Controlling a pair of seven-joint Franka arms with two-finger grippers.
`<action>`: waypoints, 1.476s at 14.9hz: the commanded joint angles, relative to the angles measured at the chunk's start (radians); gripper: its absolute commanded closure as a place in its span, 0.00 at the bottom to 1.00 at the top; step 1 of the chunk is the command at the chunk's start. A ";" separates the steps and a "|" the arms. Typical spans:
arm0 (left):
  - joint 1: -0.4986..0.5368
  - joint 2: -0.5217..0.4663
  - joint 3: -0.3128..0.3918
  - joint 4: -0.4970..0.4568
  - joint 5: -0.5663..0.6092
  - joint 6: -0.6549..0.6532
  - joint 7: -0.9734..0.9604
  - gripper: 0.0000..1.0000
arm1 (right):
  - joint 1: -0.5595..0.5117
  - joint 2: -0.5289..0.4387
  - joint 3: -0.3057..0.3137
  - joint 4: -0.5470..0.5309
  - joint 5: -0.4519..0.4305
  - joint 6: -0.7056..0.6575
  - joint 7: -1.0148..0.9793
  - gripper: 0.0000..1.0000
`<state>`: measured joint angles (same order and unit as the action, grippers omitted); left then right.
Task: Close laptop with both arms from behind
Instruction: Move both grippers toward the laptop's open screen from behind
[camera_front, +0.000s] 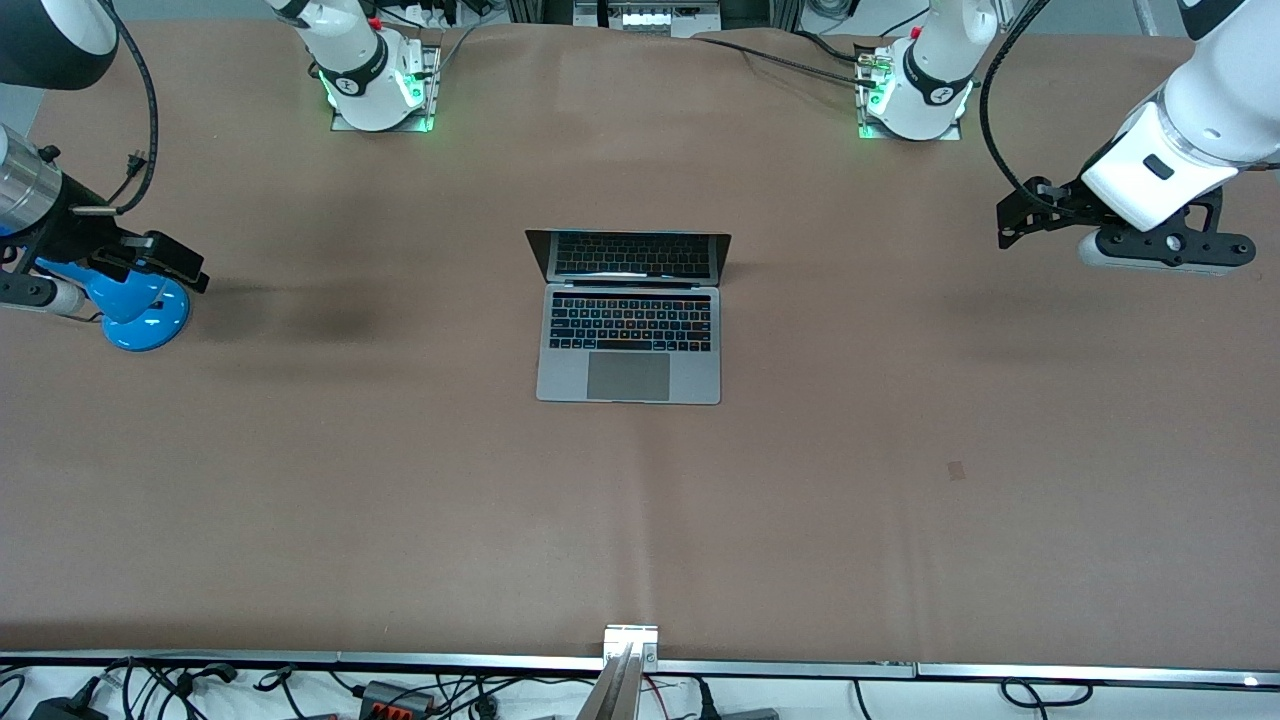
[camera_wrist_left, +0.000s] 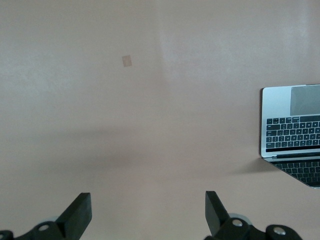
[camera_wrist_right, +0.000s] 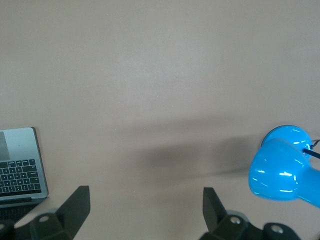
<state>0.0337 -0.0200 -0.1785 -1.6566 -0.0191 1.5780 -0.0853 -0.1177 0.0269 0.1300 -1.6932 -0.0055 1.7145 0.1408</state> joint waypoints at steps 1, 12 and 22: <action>0.005 0.011 0.001 0.024 -0.010 -0.041 0.019 0.00 | 0.022 0.024 0.010 0.038 -0.001 -0.050 -0.006 0.00; 0.003 0.080 -0.001 0.070 -0.021 -0.092 0.078 0.83 | 0.021 0.028 0.005 0.087 0.015 -0.176 -0.015 1.00; -0.018 0.089 -0.050 0.037 -0.145 -0.150 -0.015 0.99 | 0.084 0.059 0.010 -0.086 0.314 -0.133 0.054 1.00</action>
<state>0.0204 0.0567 -0.1971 -1.6206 -0.1028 1.4615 -0.0431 -0.0443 0.1111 0.1397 -1.7155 0.2565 1.5577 0.1637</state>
